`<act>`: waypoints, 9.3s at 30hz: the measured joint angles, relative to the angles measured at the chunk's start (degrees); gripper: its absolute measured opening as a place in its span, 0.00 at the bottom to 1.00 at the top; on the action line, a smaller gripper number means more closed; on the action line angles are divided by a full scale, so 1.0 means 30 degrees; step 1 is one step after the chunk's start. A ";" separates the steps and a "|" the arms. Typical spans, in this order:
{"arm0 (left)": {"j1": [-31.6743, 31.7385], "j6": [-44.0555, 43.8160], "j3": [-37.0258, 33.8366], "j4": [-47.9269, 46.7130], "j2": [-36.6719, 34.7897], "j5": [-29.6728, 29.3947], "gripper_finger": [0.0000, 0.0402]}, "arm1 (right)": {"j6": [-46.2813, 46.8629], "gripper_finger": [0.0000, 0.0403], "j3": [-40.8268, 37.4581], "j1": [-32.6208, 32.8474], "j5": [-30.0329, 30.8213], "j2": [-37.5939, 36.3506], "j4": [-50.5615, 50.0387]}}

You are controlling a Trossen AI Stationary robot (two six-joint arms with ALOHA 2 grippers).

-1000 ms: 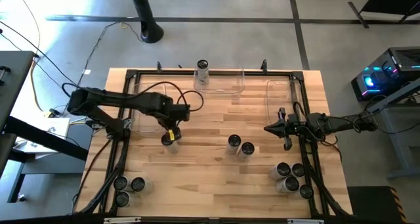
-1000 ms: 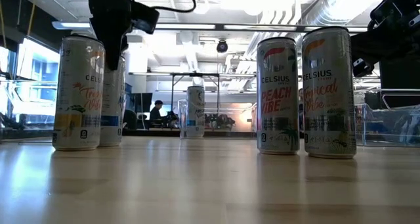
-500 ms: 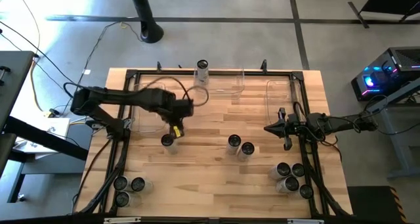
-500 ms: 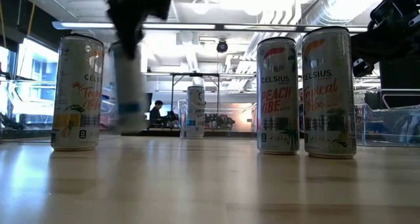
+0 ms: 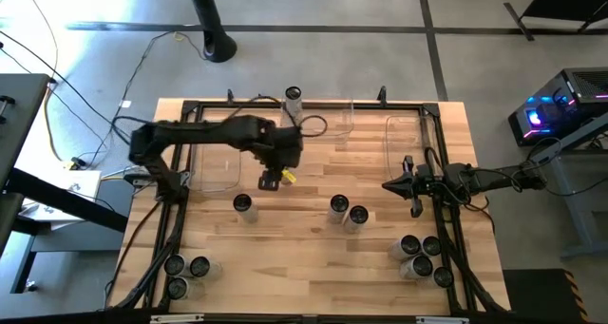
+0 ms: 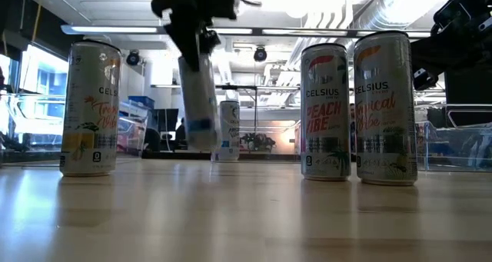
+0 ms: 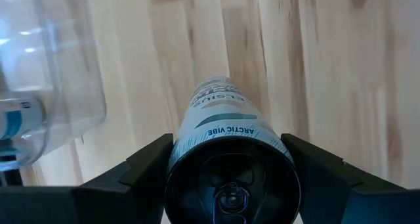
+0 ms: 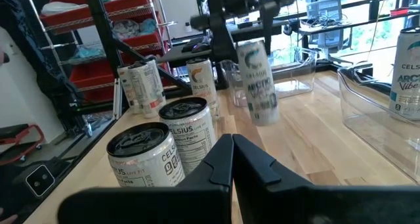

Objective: Sort soda cans
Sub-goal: Put the white and blue soda can into the middle transparent bin, then put the white/pink soda can into the right transparent bin

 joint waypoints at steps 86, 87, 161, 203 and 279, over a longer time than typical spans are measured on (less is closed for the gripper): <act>0.2621 -0.2641 0.6455 -0.1483 0.2094 -0.1611 0.60 | 0.0005 0.00 0.0005 0.0000 -0.0044 -0.0005 0.0007; 0.2682 -0.1459 0.6942 -0.1383 0.2075 -0.1771 0.60 | 0.0007 0.00 0.0004 0.0000 -0.0044 -0.0006 0.0007; 0.8568 0.3359 0.2749 0.3019 0.3820 0.0852 0.64 | 0.0002 0.00 0.0005 0.0000 -0.0047 -0.0007 0.0007; 0.6657 0.1396 0.6938 0.4372 0.4503 -0.0840 0.75 | 0.0004 0.00 0.0001 0.0000 -0.0051 -0.0007 0.0000; -0.3130 -0.3078 -1.7691 3.0041 -1.3209 -0.0281 0.00 | 0.0007 0.00 0.0006 0.0000 0.0000 -0.0001 0.0007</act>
